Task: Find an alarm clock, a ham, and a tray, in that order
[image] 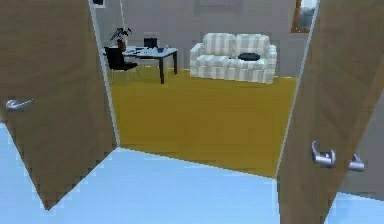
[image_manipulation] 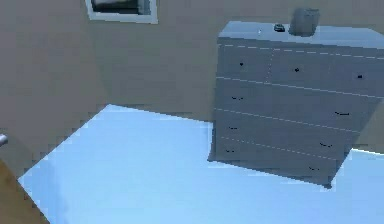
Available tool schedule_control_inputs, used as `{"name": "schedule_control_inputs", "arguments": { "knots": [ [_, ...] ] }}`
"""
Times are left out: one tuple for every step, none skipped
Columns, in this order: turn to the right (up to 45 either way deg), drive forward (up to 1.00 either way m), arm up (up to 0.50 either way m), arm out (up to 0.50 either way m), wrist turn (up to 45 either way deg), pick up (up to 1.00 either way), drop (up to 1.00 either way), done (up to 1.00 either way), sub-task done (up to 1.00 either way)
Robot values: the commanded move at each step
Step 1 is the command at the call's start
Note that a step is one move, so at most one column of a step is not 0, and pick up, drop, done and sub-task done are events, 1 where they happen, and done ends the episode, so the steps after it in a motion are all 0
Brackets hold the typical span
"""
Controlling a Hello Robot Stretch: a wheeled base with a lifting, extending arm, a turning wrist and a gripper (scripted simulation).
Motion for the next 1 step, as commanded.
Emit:
{"name": "schedule_control_inputs", "arguments": {
  "knots": [
    [0.0,0.5,0.0,0.0,0.0,0.0,0.0,0.0,0.0]
  ]
}}
